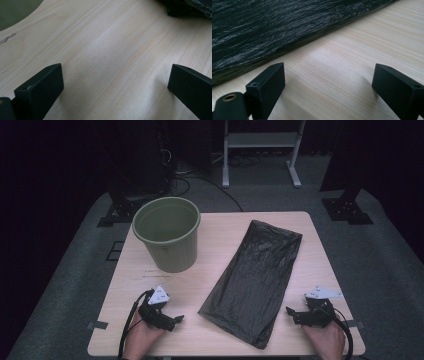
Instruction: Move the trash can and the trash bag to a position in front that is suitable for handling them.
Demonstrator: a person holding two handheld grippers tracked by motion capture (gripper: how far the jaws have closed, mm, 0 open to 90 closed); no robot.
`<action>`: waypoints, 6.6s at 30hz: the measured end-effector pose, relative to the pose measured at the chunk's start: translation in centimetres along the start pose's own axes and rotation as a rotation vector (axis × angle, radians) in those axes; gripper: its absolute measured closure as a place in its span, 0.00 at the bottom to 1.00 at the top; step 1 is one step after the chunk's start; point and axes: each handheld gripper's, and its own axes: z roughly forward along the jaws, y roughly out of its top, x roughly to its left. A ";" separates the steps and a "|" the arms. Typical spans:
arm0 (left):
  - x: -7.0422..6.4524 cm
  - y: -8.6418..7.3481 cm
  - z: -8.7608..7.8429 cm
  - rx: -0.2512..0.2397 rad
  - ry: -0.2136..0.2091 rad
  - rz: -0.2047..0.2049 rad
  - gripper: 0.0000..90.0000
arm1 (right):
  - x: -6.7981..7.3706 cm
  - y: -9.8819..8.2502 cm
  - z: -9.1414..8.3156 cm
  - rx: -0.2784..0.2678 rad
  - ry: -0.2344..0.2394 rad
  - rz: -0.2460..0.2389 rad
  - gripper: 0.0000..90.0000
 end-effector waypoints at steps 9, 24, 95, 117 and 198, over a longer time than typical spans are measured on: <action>0.0 0.0 0.0 0.000 0.000 0.001 0.00 | 0.7 0.4 -0.9 -0.040 0.057 -0.010 0.13; 0.0 0.0 0.0 -0.001 0.000 0.001 0.00 | 4.3 1.9 0.0 -0.030 0.169 -0.084 0.15; 0.0 0.0 0.0 -0.001 0.000 0.000 0.00 | -2.6 0.5 -4.5 -0.061 0.037 -0.016 0.18; 0.0 0.0 0.0 -0.001 0.000 0.001 0.00 | -0.9 2.9 2.1 -0.031 0.133 -0.137 0.09; 5.8 10.9 -12.9 -0.132 0.038 -0.087 0.00 | -0.8 2.6 2.7 0.004 0.142 -0.136 0.10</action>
